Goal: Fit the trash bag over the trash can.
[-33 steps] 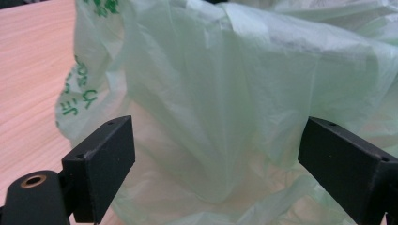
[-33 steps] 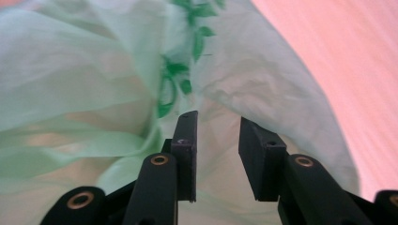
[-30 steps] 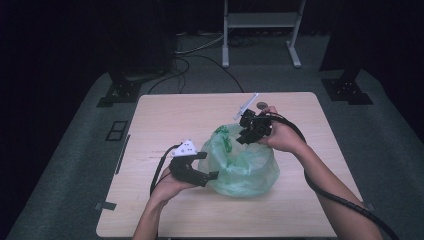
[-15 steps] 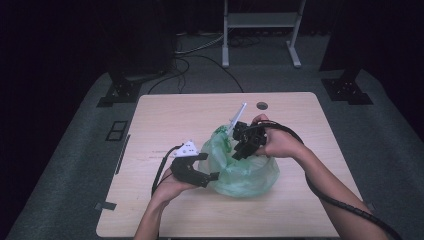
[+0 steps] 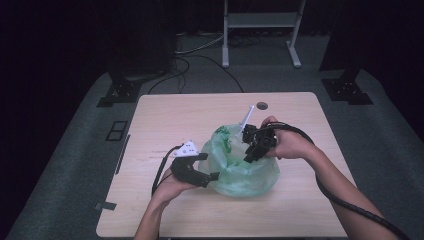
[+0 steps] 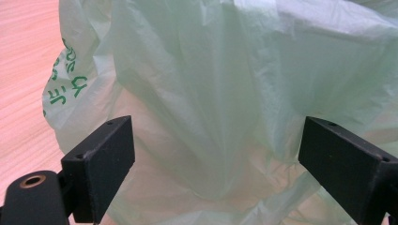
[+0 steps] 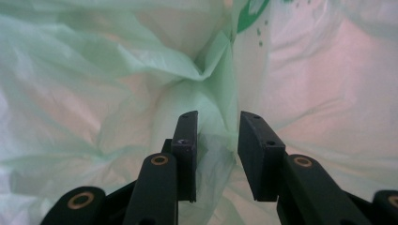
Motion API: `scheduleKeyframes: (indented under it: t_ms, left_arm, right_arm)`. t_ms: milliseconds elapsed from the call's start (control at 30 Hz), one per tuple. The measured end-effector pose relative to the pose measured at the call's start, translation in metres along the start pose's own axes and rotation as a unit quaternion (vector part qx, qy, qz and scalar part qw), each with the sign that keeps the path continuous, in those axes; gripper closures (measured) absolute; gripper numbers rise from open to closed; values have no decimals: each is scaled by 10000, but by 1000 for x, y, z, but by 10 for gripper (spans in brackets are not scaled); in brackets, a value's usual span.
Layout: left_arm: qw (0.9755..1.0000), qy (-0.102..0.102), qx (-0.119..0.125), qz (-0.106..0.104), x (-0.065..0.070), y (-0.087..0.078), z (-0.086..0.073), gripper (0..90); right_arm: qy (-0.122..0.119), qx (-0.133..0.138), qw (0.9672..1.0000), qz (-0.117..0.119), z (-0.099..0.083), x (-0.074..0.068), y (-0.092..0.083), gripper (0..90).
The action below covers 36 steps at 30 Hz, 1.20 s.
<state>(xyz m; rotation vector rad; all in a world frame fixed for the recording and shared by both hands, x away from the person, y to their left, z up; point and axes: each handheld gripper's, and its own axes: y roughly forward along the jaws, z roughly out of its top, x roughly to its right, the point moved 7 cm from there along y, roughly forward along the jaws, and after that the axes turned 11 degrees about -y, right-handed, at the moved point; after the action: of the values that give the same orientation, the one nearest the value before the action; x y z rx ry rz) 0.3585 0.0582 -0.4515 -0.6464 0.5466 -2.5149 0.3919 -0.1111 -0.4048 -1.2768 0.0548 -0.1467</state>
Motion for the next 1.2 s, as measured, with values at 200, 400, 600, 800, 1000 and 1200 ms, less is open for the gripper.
scheduleKeyframes:
  t_ms: [200,400,600,800,1000,1200]
  left_arm:
    - [10000,-2,-18,-7,0,0,0,98]
    - [10000,4,-18,-11,0,0,0,98]
    - [10000,-15,-14,-12,-1,0,-1,98]
    - [10000,-22,-3,-38,0,0,-1,98]
    - [10000,-32,6,-30,-1,-1,0,98]
    - [10000,-45,18,-26,-2,-3,0,97]
  right_arm:
    - [46,32,10000,13,-10,1,0,685]
    - [-3,191,9998,-65,-13,0,-5,685]
    - [35,237,9996,-137,-19,1,-10,684]
    - [14,355,9992,-193,-25,2,-11,673]
    - [-76,490,9983,-318,-29,2,-10,651]
    - [-111,655,9972,-354,-29,2,-11,609]
